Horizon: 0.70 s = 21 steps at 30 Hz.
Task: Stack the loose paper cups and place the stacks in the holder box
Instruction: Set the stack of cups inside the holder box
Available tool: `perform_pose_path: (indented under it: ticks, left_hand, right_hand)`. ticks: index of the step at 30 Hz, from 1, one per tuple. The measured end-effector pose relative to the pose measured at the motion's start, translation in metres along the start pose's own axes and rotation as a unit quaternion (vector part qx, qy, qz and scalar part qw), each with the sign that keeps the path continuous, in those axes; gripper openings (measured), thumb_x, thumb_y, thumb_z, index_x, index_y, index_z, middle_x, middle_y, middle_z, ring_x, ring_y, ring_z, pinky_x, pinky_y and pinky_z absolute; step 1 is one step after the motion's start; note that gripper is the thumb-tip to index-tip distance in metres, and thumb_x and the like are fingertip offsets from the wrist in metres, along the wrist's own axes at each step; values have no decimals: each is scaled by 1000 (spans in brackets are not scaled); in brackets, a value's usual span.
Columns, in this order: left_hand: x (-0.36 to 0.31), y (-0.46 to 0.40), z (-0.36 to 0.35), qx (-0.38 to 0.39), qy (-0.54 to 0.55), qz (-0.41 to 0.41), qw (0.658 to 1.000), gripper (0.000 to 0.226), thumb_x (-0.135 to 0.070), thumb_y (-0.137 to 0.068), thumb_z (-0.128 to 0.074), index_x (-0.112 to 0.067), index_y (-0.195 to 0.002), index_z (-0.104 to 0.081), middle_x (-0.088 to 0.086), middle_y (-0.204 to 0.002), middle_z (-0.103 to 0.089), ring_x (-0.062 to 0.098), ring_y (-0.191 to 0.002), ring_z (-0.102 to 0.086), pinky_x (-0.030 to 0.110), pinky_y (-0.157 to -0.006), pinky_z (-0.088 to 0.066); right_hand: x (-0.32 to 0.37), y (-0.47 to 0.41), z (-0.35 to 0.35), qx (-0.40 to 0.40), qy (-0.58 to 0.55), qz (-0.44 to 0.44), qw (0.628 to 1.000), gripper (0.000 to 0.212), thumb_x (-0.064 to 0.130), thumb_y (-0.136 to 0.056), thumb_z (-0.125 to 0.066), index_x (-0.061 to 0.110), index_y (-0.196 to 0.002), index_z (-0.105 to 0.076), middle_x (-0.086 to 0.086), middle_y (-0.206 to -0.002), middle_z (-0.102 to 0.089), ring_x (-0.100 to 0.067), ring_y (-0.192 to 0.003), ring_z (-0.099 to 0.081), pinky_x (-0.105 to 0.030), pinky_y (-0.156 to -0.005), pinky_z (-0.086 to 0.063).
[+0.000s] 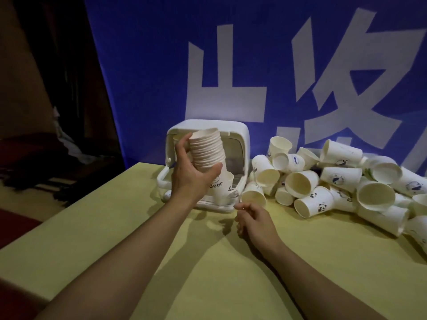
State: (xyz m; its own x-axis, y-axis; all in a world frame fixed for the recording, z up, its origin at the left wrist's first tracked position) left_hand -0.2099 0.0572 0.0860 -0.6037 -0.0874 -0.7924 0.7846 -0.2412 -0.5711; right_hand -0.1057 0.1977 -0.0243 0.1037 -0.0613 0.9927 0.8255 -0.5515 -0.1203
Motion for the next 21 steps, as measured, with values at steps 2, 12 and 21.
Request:
perform_pose_path:
  ticks: [2,12,21]
  left_hand:
    - [-1,-9,-8,-21,-12,-15,1000,93,-24,-76,-86,-38,-143,-24,-15,-125,-45,18,-110,-59,44,-89,-58]
    - [34,-20,-57,11,-115,14,993,92,-32,-78,-83,-47,-145,-21,-9,-156,-35,23,-133,-48,37,-97,-43]
    - [54,-22,-72,115,-275,70,952,91,-42,-79,-78,-46,-146,-16,-6,-154,-39,34,-128,-52,48,-93,-46]
  right_hand:
    - [-2,-3,2,-3,4,-1,1000,16,2,-100,-50,7,-100,-65,-9,-70,-57,-17,-53,-48,-30,-51,-41]
    - [-6,-6,4,8,-22,-17,1000,20,-1,-98,-48,5,-100,-67,-6,-70,-57,-15,-54,-47,-28,-52,-39]
    - [-9,-8,3,15,-18,-12,1000,21,1,-99,-48,7,-97,-68,-3,-67,-57,-16,-56,-47,-29,-53,-39]
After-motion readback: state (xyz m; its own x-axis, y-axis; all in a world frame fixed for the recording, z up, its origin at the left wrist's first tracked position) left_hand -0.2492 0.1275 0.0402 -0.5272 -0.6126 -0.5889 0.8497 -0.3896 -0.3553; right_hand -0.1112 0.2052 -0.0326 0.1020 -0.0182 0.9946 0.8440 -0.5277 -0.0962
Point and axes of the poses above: each hand's wrist, its own y-axis away from the middle knuckle, its own z-axis out of the back of the hand, x = y × z, the point moved 2 cm from there along -y, towards the middle knuckle
